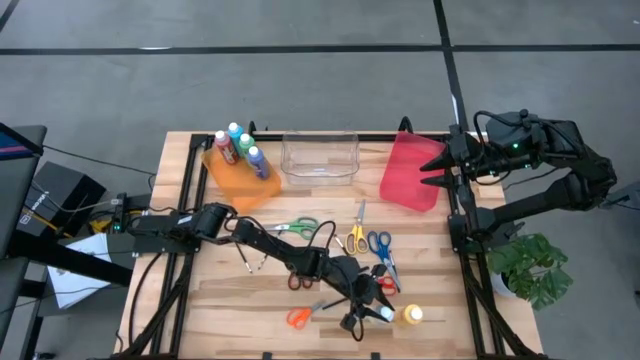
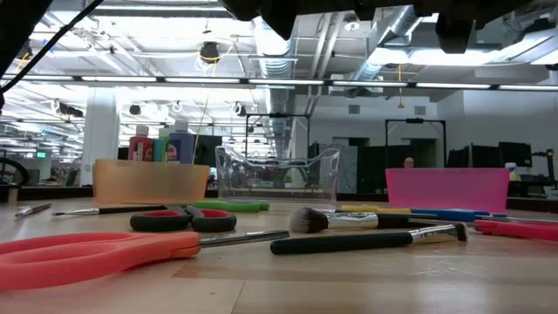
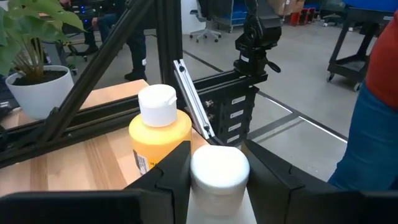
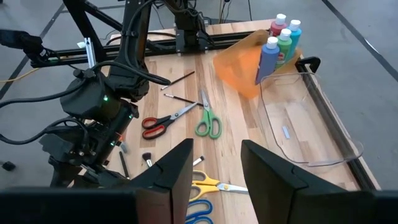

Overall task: Pick & Place Paint Supplies
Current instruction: Put the white paint bottle into the orange bin

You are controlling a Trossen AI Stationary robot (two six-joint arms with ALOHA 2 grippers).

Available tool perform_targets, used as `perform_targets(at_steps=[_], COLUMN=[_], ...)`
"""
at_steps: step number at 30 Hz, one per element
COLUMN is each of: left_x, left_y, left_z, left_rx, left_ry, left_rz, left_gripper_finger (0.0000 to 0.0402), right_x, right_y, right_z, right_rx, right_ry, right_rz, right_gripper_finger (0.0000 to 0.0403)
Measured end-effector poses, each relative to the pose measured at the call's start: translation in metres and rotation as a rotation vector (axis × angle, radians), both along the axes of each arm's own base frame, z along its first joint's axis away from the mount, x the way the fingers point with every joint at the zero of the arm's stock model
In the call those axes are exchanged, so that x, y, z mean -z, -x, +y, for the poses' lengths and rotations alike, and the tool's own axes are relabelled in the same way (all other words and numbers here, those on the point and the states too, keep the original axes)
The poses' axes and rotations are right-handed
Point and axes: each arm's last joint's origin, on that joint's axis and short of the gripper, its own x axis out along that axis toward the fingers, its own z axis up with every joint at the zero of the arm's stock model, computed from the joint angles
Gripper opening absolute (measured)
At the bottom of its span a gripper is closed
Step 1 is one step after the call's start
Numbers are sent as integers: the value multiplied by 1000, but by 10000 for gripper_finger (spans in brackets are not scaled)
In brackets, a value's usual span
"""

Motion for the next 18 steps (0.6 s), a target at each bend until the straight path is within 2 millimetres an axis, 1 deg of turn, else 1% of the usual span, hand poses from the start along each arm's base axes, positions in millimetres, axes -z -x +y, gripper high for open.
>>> perform_targets(at_steps=[4,6,8,10,12,15,18], left_x=[-5,-12,-25,-44,-64,-89,-110], left_y=[2,5,10,17,26,45,73], left_z=[1,3,7,12,22,42,66], left_rx=[-18,-39,-91,-161,-231,-359,-537], left_ry=[13,0,-27,-52,-56,-57,-53], left_rz=[23,55,86,100,74,37,13], left_gripper_finger=[115,115,115,115,115,115,115], right_x=[0,0,-1,-1,-1,-1,-1], right_y=[0,0,0,0,0,0,0], right_z=[0,0,0,0,0,0,0], right_rx=[0,0,0,0,1,1,1], right_ry=[0,0,0,0,1,1,2], right_rz=[-2,-4,-7,-7,-7,-9,-9], right_gripper_finger=[134,134,134,134,134,134,134])
